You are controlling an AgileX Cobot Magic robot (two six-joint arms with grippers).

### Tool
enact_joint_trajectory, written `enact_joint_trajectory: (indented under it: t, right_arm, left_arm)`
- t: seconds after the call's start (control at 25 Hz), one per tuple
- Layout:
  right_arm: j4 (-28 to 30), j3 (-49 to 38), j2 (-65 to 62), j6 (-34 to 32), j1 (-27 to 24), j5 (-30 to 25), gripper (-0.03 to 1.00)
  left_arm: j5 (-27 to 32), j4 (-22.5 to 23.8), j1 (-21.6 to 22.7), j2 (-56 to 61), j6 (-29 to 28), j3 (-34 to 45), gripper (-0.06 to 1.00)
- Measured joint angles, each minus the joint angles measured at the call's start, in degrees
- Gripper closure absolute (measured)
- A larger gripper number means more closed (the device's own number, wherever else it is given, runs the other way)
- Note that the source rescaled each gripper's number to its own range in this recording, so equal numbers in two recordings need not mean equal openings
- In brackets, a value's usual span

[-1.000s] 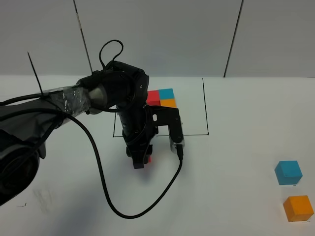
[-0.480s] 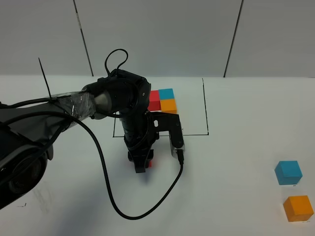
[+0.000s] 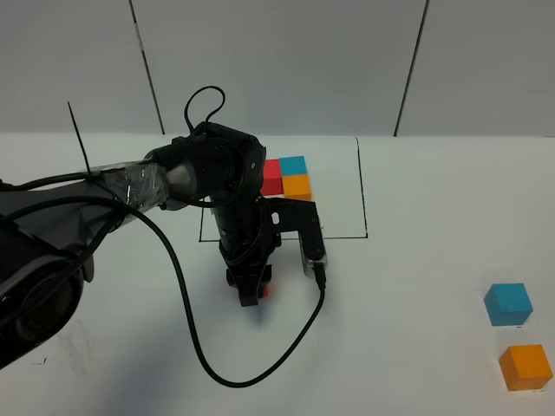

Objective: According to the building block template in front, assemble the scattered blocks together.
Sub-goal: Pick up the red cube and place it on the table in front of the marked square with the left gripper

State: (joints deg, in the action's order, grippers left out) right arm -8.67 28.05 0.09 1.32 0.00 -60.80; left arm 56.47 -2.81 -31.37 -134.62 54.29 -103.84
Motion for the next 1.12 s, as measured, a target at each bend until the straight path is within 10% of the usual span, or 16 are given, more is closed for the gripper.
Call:
enact_joint_trajectory:
  t: [0.64, 1.12]
  right_arm:
    - [0.0, 0.0, 0.0, 0.0, 0.0, 0.0, 0.97]
    - [0.0, 0.0, 0.0, 0.0, 0.0, 0.0, 0.97]
  left_arm:
    - [0.3, -0.07, -0.06, 0.0, -1.15, 0.0, 0.88]
    - [3.92, 3.81, -0.06, 0.0, -6.87, -2.55, 0.25]
